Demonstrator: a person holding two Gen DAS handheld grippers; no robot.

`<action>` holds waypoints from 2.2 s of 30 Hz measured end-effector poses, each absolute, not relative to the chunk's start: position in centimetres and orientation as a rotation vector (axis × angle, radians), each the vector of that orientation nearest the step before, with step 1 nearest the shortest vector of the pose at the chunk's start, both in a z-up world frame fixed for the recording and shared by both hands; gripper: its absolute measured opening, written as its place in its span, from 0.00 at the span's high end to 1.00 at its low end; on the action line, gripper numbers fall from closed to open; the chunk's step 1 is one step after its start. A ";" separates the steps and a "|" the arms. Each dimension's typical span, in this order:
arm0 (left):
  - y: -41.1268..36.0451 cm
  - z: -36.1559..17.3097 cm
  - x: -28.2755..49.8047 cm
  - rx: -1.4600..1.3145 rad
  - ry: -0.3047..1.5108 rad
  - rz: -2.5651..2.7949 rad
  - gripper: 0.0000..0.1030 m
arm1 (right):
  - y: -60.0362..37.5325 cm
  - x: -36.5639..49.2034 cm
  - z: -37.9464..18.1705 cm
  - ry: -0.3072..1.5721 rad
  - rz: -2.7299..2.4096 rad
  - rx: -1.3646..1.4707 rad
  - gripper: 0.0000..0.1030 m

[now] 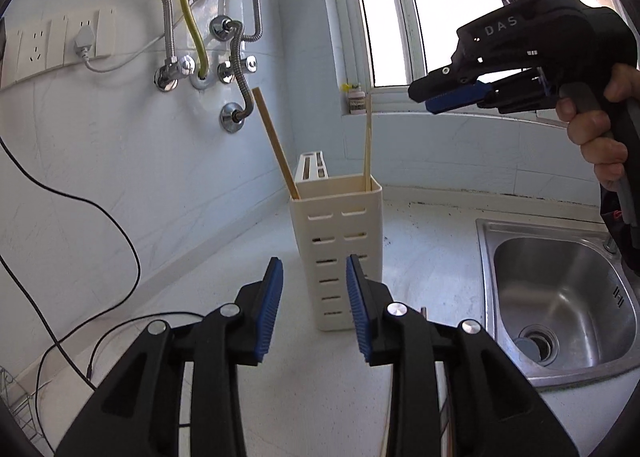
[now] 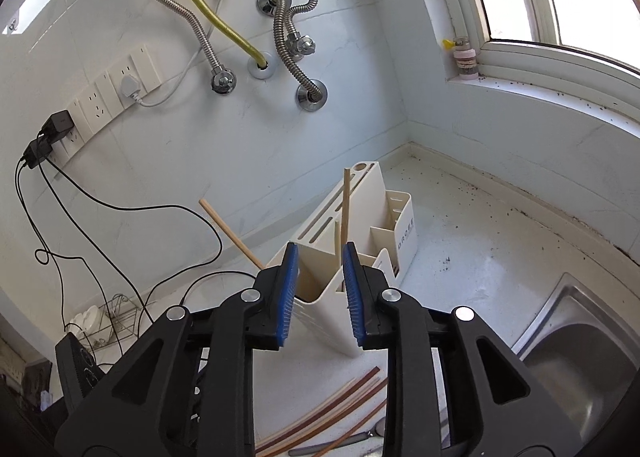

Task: Organize utensils
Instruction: 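Move both grippers back down toward the remaining chopsticks on the counter, then close the left gripper on a light chopstick while the right grasps a dark chopstick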

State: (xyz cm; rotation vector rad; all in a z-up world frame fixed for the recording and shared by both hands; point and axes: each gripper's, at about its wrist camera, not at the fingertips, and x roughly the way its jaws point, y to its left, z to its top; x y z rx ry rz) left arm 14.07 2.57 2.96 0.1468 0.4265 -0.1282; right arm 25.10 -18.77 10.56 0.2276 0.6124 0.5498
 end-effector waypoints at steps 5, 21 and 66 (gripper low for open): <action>3.3 1.4 12.6 0.140 0.567 -0.168 0.69 | -20.4 24.2 8.0 0.680 0.516 0.282 0.77; 4.4 -4.7 9.3 0.196 0.925 -0.418 0.69 | -21.5 24.3 -5.4 1.017 0.379 0.448 0.75; 3.5 -7.3 11.7 0.250 1.091 -0.372 0.96 | -17.9 27.4 -10.7 1.181 0.293 0.468 0.92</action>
